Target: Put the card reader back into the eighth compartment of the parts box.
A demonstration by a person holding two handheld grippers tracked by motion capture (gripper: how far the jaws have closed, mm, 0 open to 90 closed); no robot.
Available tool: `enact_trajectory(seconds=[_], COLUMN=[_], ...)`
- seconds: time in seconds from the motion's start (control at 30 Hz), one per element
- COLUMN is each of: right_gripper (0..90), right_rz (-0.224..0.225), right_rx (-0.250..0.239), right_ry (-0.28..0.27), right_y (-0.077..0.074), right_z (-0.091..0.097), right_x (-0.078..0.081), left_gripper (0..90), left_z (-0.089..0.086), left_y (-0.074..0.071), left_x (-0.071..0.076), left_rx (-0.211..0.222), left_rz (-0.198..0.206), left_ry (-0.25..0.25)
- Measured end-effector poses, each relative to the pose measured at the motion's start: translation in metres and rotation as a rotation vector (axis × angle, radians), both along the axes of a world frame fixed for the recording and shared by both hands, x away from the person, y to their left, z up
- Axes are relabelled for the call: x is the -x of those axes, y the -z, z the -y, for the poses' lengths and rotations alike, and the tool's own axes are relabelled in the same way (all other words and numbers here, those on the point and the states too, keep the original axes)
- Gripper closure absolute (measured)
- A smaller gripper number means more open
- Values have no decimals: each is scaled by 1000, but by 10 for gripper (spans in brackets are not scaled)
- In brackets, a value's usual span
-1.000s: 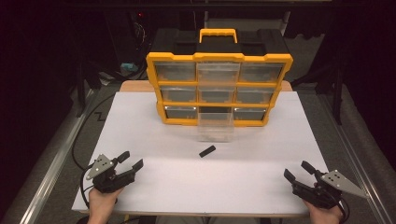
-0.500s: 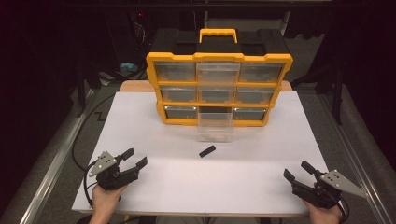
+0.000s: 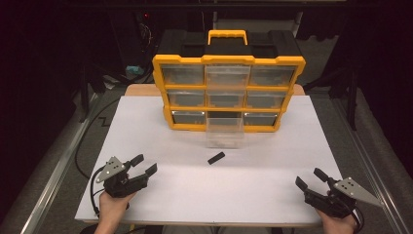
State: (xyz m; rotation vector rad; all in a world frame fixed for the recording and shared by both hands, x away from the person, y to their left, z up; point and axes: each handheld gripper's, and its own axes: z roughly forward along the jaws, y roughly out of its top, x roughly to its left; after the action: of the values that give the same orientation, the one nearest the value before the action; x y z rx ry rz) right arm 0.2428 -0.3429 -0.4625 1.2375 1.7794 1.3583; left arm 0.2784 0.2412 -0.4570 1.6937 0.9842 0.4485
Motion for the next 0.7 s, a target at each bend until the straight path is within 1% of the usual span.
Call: enact_trajectory(seconds=[0.7], right_gripper=[244], right_rz=[-2], right_rx=[10], right_ry=[-10], right_y=[0], right_z=[-1], right_x=[0], left_gripper=[346], left_z=[22], left_y=[-1], left_x=[-12], left_rx=[-17], left_rz=[-9], left_ry=[49])
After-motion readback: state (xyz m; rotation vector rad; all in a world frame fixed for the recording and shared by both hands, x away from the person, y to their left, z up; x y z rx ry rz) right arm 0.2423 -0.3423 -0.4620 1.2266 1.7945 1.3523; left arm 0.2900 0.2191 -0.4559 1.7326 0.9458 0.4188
